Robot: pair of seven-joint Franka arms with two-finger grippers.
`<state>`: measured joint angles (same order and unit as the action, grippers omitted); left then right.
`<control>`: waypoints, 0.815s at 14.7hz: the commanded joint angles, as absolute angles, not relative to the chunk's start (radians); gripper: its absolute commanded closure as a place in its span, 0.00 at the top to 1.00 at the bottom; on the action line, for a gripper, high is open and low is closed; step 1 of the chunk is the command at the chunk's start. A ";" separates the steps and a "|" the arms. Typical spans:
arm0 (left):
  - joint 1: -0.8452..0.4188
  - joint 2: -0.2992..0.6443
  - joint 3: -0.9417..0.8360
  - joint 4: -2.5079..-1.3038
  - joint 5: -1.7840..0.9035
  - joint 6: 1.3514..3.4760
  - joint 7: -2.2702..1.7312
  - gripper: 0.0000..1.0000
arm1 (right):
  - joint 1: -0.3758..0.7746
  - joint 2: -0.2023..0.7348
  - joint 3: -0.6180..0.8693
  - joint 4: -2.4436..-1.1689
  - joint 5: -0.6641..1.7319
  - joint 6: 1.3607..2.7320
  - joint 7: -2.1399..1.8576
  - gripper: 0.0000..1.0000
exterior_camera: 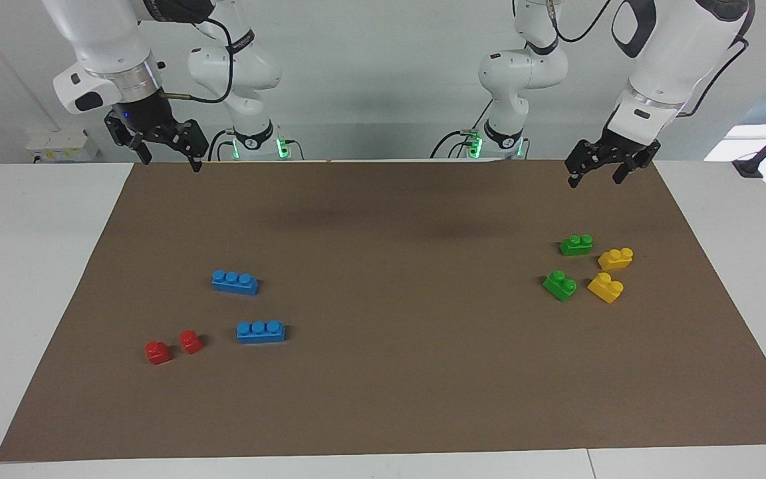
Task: Remove green block with left arm and hold with right
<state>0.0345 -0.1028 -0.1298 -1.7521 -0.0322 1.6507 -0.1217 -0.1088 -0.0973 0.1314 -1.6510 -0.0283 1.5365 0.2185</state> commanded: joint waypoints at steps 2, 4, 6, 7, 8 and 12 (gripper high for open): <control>0.034 -0.121 -0.124 -1.761 -0.043 1.658 -0.106 1.00 | -0.135 -0.094 0.138 -1.647 -0.028 1.549 0.212 1.00; 0.035 -0.121 -0.124 -1.761 -0.043 1.658 -0.106 1.00 | -0.137 -0.094 0.137 -1.646 -0.029 1.546 0.135 1.00; 0.034 -0.121 -0.124 -1.759 -0.043 1.658 -0.106 1.00 | -0.141 -0.094 0.135 -1.646 -0.029 1.540 0.124 1.00; 0.035 -0.121 -0.124 -1.759 -0.043 1.658 -0.106 1.00 | -0.156 -0.094 0.133 -1.646 -0.029 1.537 0.115 1.00; 0.034 -0.121 -0.124 -1.759 -0.043 1.658 -0.106 1.00 | -0.164 -0.094 0.133 -1.646 -0.029 1.536 0.094 1.00; 0.034 -0.121 -0.124 -1.759 -0.043 1.658 -0.106 1.00 | -0.176 -0.094 0.130 -1.646 -0.029 1.534 0.086 1.00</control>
<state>0.0345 -0.1030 -0.1299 -1.7510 -0.0322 1.6513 -0.1216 -0.1649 -0.0956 0.1257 -1.6510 -0.0283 1.5394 0.1087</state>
